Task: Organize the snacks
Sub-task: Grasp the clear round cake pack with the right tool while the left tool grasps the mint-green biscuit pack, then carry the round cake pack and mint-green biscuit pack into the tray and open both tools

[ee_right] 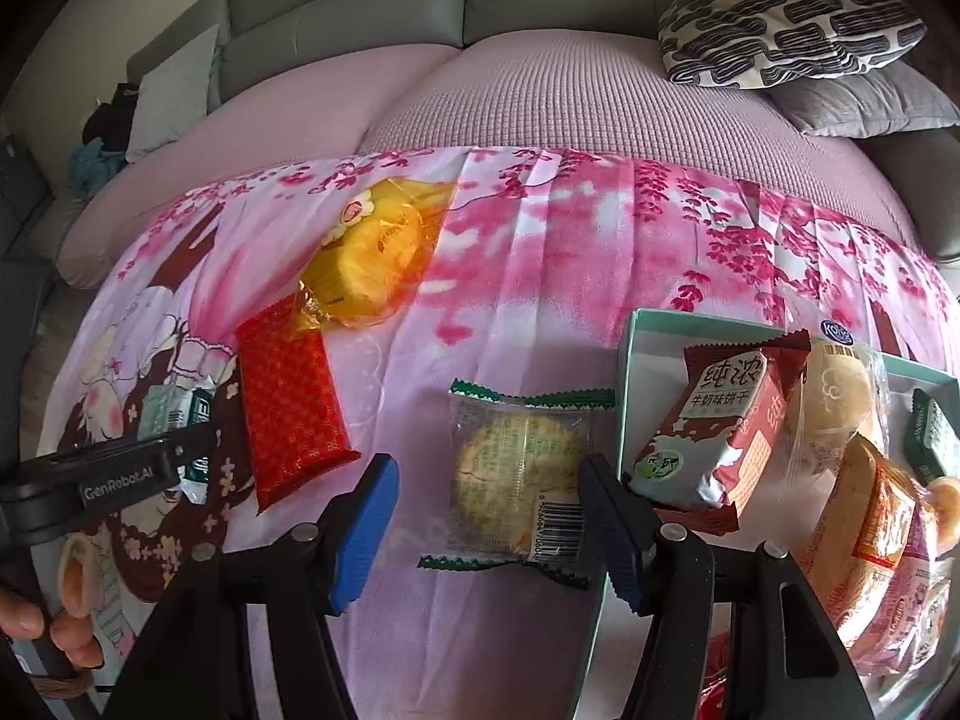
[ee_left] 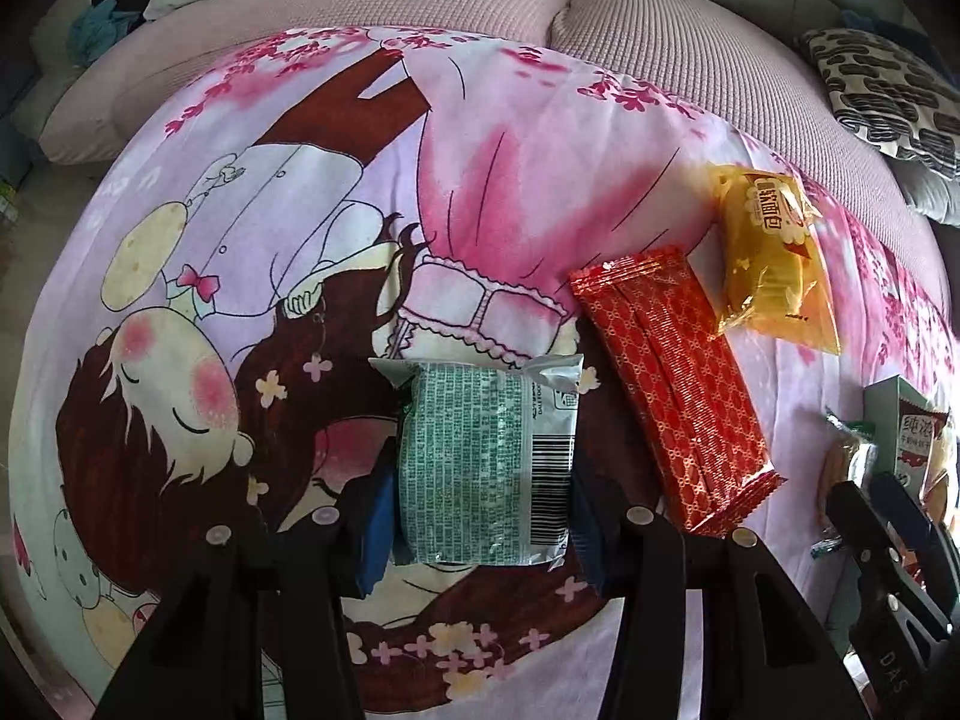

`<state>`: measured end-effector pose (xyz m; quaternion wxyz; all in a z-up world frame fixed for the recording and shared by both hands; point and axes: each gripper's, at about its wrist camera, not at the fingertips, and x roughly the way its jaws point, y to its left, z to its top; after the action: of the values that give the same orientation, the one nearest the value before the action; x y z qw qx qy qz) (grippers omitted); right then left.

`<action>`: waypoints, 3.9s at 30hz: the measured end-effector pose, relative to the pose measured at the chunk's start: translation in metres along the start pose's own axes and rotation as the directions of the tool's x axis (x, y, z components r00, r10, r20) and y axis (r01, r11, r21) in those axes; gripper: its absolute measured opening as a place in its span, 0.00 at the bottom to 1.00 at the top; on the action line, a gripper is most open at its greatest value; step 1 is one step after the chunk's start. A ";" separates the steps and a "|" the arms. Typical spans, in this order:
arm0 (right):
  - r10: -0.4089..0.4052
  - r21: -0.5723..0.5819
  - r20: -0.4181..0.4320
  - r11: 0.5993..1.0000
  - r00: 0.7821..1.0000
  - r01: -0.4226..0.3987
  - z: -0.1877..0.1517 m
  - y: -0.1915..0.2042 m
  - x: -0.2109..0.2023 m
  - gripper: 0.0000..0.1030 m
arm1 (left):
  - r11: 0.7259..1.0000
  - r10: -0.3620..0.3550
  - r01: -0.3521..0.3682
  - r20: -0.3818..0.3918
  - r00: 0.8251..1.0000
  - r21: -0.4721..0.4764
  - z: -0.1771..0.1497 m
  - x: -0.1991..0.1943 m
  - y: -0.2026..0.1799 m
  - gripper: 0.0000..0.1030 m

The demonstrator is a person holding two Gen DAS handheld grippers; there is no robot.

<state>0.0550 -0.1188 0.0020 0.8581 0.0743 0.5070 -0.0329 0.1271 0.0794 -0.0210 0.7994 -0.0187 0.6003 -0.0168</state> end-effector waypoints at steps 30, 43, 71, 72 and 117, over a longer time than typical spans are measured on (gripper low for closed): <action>-0.028 0.004 -0.031 1.000 0.999 0.028 0.017 0.010 0.023 0.64 | 0.999 -0.033 0.033 -0.009 0.999 -0.019 0.003 0.001 0.006 0.50; -0.045 -0.038 -0.062 0.998 0.997 0.042 -0.018 0.021 0.014 0.64 | 0.999 -0.051 0.051 -0.013 0.999 0.013 -0.005 -0.003 0.000 0.49; -0.016 0.018 0.058 1.000 0.998 0.015 -0.026 0.014 -0.048 0.51 | 0.992 -0.115 0.109 0.095 0.989 0.071 -0.017 -0.059 -0.026 0.49; -0.016 0.021 0.063 1.000 0.998 0.014 -0.026 0.012 -0.051 0.51 | 0.990 -0.125 0.118 0.097 0.987 0.077 -0.017 -0.061 -0.029 0.49; -0.217 0.488 0.044 0.856 0.975 0.168 -0.057 -0.196 -0.111 0.51 | 0.810 -0.251 0.198 0.021 0.968 0.552 -0.102 -0.067 -0.240 0.49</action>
<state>-0.0733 -0.3047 0.0534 0.8285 0.2326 0.4454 -0.2472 0.0094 -0.1579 0.0268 0.7909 0.1383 0.5261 -0.2804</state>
